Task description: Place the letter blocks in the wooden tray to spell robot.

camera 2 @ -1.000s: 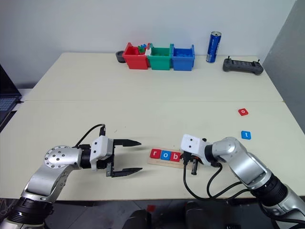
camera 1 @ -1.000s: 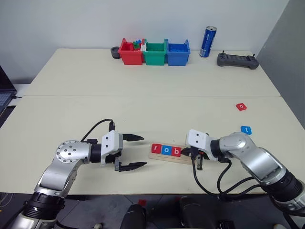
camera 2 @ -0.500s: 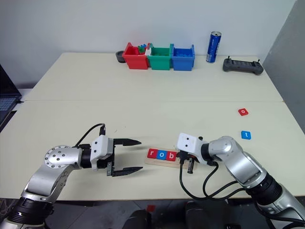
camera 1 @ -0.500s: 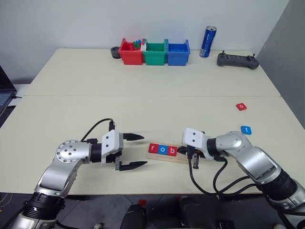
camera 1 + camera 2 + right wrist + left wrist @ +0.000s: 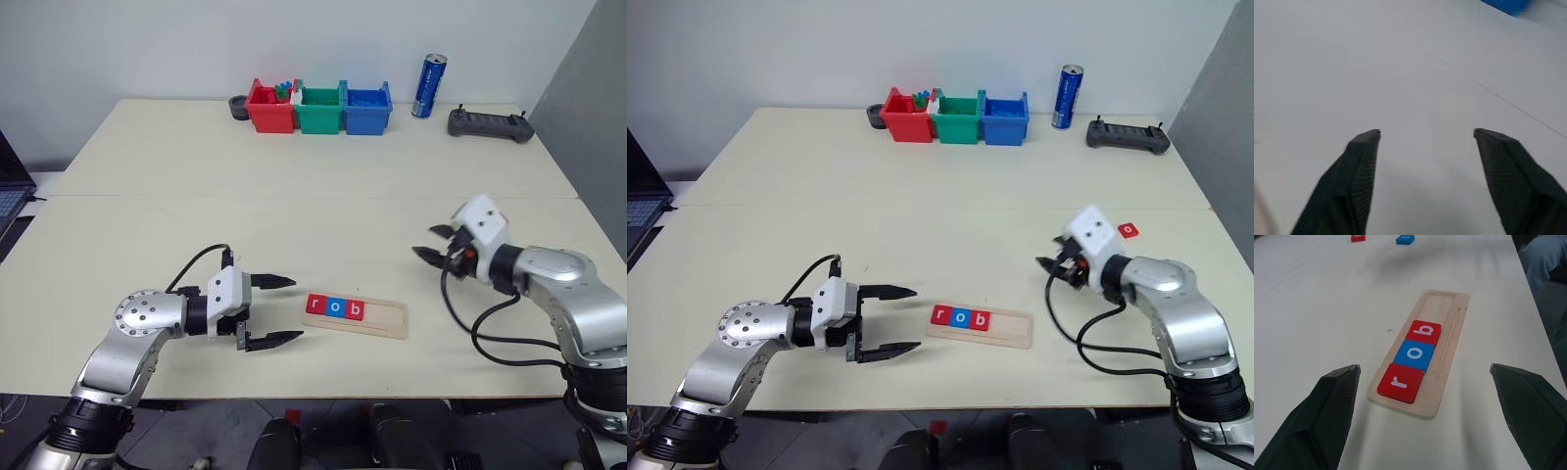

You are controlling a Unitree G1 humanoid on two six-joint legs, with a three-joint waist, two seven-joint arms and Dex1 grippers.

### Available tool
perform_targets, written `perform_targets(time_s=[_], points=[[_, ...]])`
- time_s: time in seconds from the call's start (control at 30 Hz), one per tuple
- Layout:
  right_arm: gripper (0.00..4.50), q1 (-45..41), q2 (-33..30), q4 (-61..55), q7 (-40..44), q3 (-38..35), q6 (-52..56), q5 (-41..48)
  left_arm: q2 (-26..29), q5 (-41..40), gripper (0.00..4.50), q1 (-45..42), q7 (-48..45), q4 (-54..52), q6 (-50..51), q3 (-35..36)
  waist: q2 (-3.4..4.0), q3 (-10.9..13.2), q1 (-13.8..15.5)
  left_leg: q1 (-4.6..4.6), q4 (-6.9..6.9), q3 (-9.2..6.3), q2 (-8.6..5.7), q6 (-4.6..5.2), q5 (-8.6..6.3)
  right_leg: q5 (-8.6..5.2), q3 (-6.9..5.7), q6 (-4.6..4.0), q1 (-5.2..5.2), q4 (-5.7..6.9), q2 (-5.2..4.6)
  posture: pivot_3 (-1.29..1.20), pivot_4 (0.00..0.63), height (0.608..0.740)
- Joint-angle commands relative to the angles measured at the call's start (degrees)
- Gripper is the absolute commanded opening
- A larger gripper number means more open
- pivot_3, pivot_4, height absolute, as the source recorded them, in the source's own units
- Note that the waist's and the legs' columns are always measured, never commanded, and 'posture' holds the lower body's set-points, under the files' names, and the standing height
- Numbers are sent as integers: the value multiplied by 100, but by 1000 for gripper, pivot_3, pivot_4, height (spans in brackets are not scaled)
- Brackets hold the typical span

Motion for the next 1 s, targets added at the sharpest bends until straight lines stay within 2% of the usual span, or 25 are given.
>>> perform_targets(time_s=[0.03, 0.17, 0.43, 0.6, 0.73, 1.0], points=[[4364, -217, -49, 611, -342, -374, -572, -162, -47, -52, 4500, -144, -60, 225, -188, 133, 0, 0, -2, 0, 0, 0, 0, 0, 0, 0, 0, 0, 0, 0, 0, 0, 150, 740], [4443, -754, -132, 1951, -511, -320, -1137, -371, -100, -1, 4500, -143, -125, 427, -396, 112, 1, 1, -62, 5, -2, 7, 1, 1, 0, 1, 6, -1, 0, 2, 2, 0, 150, 740], [4443, -2669, -152, 5904, -396, 57, -2343, -810, -67, 8, 4500, 146, -130, 198, -534, 141, 3, 2, -155, 6, -4, 9, 0, 1, 0, 1, 8, -3, 0, 2, 0, 0, 150, 740], [4443, -3648, -187, 7884, -416, 129, -2892, -1029, 17, -48, 4500, 186, -78, -53, -352, 193, 6, 4, -162, 2, -6, 9, -2, 3, -1, 2, 7, -3, -1, 1, -2, 0, 150, 740], [4443, -4007, -207, 8711, -565, 115, -3110, -1191, 63, -86, 4500, 97, -21, -190, -145, 195, 6, 4, -162, 2, -7, 8, -4, 3, -2, 2, 8, -3, -1, 0, -4, 0, 150, 740], [4443, -4136, -98, 9137, -786, -213, -2934, -1081, 113, -83, 4500, 36, 58, -367, 77, 199, 6, 4, -173, 3, -6, 8, -4, 3, -2, 2, 9, -3, -1, 3, -3, 0, 150, 740]])
